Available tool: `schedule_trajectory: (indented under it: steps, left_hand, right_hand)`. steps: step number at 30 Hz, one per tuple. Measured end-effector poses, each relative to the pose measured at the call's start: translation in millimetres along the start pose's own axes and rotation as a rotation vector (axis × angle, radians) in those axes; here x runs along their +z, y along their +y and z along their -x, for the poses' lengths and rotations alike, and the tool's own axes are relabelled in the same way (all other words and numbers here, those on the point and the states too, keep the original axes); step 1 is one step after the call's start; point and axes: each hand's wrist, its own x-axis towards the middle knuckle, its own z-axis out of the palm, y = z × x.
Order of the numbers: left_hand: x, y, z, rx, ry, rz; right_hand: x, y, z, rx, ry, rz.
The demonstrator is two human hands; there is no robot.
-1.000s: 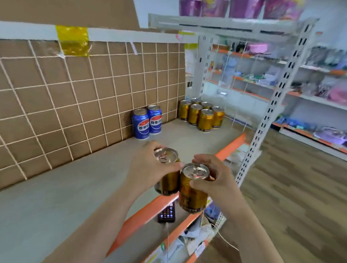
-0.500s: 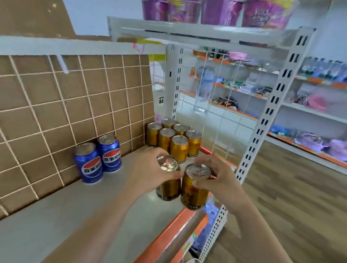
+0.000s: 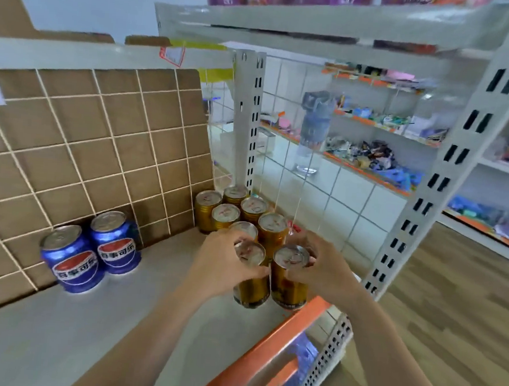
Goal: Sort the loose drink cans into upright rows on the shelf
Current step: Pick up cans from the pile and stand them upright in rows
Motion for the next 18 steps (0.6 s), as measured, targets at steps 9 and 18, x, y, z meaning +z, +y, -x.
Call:
schedule_trajectory:
  steps: [9, 18]
  left_hand:
    - [25, 14, -18, -0.054, -0.188, -0.216]
    - [46, 29, -9, -0.176, -0.093, -0.380]
  right_hand:
    - [-21, 23, -48, -0.066, -0.225, 0.076]
    - [-20, 24, -48, -0.101, -0.239, 0.278]
